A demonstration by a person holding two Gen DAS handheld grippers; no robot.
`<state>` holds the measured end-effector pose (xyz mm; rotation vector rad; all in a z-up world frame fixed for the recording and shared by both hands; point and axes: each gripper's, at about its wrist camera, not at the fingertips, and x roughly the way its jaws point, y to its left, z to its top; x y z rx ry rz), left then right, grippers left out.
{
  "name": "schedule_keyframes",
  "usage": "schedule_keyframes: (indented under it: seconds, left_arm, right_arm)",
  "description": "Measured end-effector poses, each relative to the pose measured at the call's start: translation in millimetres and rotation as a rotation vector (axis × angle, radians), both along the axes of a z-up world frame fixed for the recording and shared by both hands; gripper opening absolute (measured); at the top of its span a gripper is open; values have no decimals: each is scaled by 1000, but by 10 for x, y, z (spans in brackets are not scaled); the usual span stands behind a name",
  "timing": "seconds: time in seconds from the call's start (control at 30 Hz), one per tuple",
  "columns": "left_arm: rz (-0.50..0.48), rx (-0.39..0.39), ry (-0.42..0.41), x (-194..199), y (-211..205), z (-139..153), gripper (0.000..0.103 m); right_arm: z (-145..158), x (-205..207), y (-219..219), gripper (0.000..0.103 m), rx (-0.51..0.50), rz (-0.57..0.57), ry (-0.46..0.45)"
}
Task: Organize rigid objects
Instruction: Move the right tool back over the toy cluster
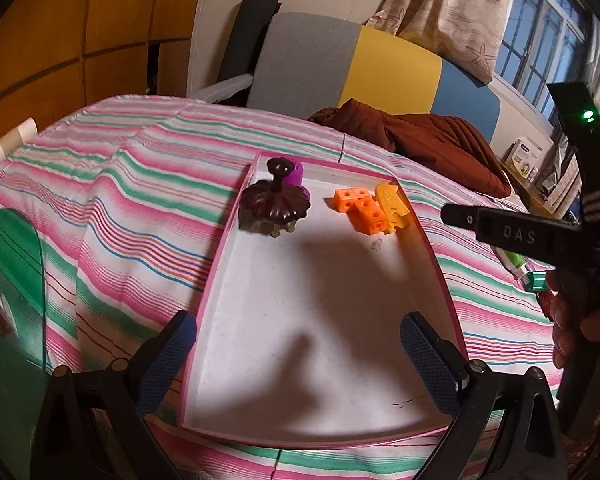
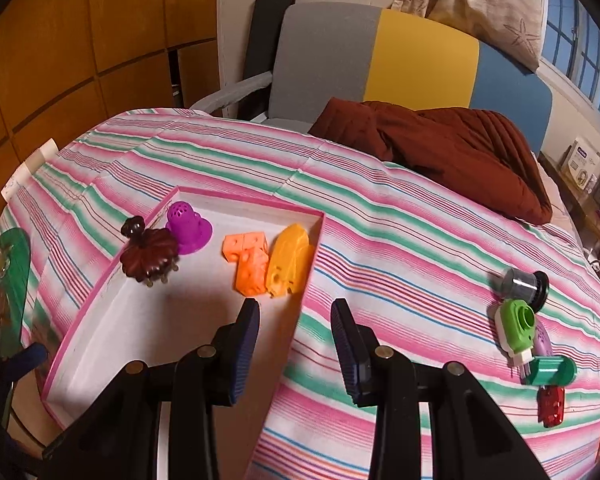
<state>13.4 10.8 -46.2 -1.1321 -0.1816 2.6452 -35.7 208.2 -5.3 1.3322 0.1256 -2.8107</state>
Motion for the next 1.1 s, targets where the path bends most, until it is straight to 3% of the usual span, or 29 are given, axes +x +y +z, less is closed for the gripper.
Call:
schedule_keyframes:
  seconds: [0.43,0.57,0.67,0.87,1.1]
  left_arm:
    - [-42,-15,20,109,260,49,103]
    - [-97,-16,26,153,427,67,103]
    - [-155,-58,57,205,600,87,103]
    - [-266,-101,102,314,905,134,103]
    - [-326,-126,120,413,1087,128,103]
  right_arm:
    - [-230,336,531,37,-10,-108,-67]
    - [-326,431,771,37,-22,-155,-96]
    - [-369,484,984,37,-23,-197,-111]
    - [-331,552,1464,37,4,-277,-88]
    - [-263,587,2316,37,31,-452,-33]
